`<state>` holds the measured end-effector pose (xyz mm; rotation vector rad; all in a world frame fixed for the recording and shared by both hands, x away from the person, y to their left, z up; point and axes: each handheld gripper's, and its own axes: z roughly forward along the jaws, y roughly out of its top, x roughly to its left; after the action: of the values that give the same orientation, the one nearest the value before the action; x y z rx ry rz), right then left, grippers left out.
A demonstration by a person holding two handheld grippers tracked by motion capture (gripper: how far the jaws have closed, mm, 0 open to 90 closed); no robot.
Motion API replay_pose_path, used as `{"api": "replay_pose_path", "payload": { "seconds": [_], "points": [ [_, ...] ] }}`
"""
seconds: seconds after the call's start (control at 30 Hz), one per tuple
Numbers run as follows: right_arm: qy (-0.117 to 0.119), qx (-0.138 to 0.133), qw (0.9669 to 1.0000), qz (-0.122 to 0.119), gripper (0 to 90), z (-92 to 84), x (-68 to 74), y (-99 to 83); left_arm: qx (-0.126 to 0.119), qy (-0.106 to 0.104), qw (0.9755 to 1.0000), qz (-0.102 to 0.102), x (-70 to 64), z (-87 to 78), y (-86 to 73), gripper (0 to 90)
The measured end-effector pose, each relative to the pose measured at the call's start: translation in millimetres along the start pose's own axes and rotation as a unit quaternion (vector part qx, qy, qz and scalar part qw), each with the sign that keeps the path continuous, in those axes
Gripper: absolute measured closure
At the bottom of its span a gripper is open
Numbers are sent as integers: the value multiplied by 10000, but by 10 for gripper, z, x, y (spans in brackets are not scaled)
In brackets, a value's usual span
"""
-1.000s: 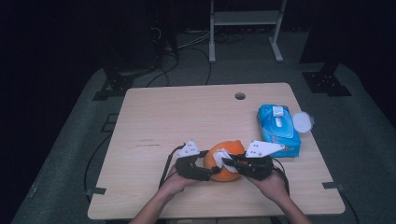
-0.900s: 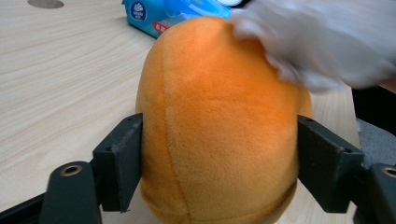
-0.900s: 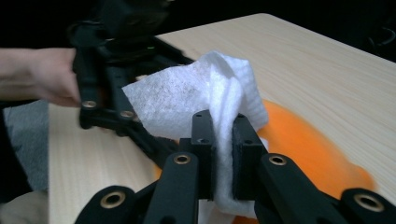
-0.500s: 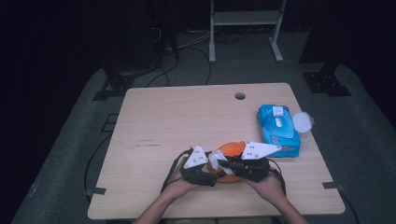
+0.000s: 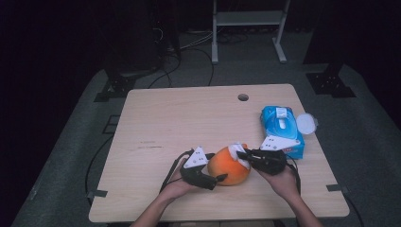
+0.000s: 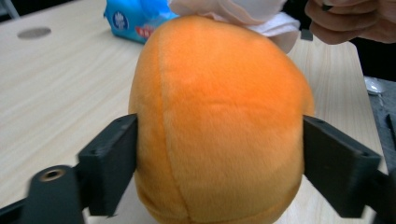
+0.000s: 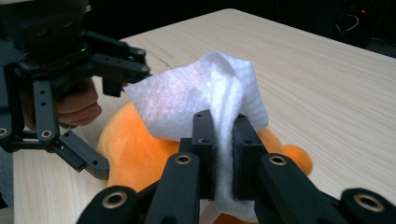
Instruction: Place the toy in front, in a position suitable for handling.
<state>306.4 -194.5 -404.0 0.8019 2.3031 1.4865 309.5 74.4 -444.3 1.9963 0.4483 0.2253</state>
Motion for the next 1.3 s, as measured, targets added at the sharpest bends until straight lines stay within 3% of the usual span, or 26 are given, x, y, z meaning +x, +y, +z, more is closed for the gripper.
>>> {"api": "replay_pose_path", "payload": {
  "seconds": [0.07, 0.2, 0.3, 0.37, 0.43, 0.57, 0.7, 0.77, 0.83, 0.93, 0.97, 1.2, 1.23, 1.3],
  "points": [
    [-11, 17, 10000, -96, 815, 34, 49, 11, 15, -42, 9999, -144, 18, -31, 7, 121],
    [-16, 26, 9998, -182, 815, 73, 113, 26, -358, -141, 9988, -292, 19, -97, 83, 110],
    [145, 9, 9996, -230, 814, 116, 233, 45, -260, -52, 9994, -200, 3, -74, 85, 139],
    [337, 12, 9987, -377, 812, 157, 345, 61, -223, -101, 9996, -156, 10, -77, 30, 195],
    [357, 67, 9981, -494, 813, 179, 409, 63, -216, -137, 9995, -185, 38, -98, -1, 221],
    [232, 7, 9989, -411, 814, 114, 277, 55, -170, -102, 9998, -99, 61, -107, -17, 249],
    [-120, 29, 9998, -174, 813, -5, 73, -15, -141, -128, 9996, -214, 125, -137, -65, 251],
    [-111, 84, 9999, 15, 814, -20, 7, -62, -142, -170, 9994, -265, 146, -150, -75, 250],
    [-45, 99, 9999, 17, 813, 9, 35, -73, -157, -197, 9992, -316, 145, -144, -60, 208],
    [-35, 59, 9998, -191, 813, 58, 162, -22, -221, -242, 9986, -424, 146, -147, -10, 120],
    [7, 26, 9997, -243, 813, 68, 203, -1, -215, -234, 9984, -462, 139, -145, 1, 123],
    [422, -49, 9974, -576, 814, 137, 455, 76, -126, -189, 9996, -178, 112, -156, 0, 242],
    [385, -9, 9970, -670, 814, 153, 466, 76, -130, -192, 9996, -164, 123, -164, -9, 254],
    [426, -28, 9976, -545, 815, 151, 398, 58, -126, -182, 9995, -222, 139, -177, -33, 271]
  ]
}}
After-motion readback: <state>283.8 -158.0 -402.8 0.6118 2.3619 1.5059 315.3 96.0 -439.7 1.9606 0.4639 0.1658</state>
